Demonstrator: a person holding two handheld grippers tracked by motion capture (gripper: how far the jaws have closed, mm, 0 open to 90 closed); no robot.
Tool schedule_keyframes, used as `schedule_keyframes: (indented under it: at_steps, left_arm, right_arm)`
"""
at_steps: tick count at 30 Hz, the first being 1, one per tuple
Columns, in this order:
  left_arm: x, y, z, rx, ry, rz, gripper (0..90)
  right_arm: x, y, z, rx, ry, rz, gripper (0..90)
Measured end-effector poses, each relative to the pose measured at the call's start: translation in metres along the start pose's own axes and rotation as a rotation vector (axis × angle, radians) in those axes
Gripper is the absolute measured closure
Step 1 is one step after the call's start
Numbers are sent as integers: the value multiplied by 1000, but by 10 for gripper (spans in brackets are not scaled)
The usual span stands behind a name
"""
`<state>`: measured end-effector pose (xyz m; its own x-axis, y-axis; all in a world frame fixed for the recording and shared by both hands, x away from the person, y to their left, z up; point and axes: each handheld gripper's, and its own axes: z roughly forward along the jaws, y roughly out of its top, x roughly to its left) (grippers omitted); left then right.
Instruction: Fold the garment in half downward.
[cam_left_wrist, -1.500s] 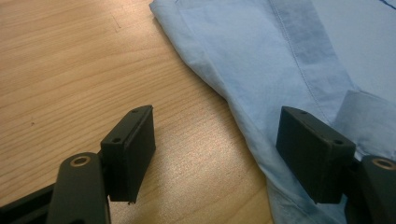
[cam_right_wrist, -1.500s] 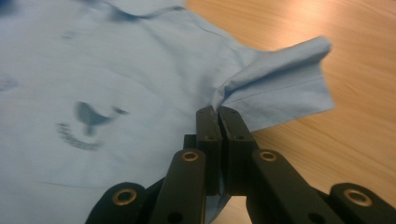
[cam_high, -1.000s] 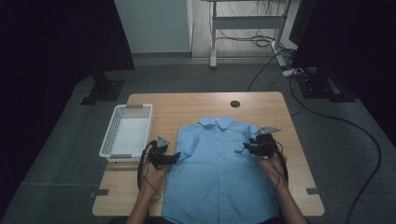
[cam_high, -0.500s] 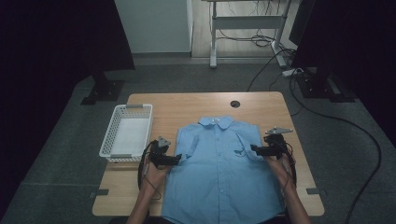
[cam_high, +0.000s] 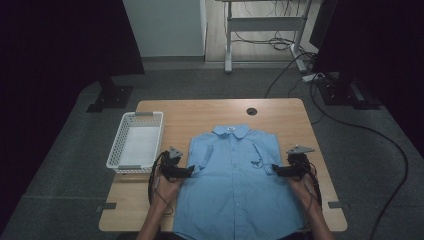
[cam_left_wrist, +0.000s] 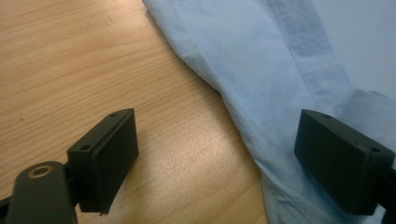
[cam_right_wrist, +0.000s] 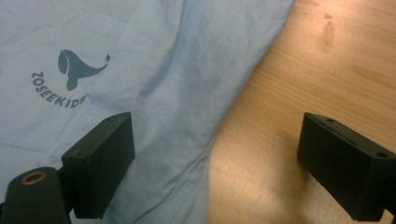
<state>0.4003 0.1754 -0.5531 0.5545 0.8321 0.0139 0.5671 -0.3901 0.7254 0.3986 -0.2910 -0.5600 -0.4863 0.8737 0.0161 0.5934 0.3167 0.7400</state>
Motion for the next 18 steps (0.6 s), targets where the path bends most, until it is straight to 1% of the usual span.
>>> schedule_keyframes:
  at_steps: [4,12,13,16,18]
  left_arm:
    - [-2,-4,-4,-1,-8,8,143]
    - [-10,-14,-14,-1,-21,19,143]
    - [-12,-16,-17,-1,-21,20,143]
    - [-16,-21,-22,-1,-23,19,143]
    - [-19,-24,-26,-1,-23,19,143]
  right_arm:
    - [6,-6,-6,2,-8,8,106]
    - [22,-22,-23,3,13,-9,111]
    - [22,-22,-23,3,13,-9,111]
    - [28,-28,-30,3,17,-15,111]
    - [32,-32,-34,2,14,-10,114]
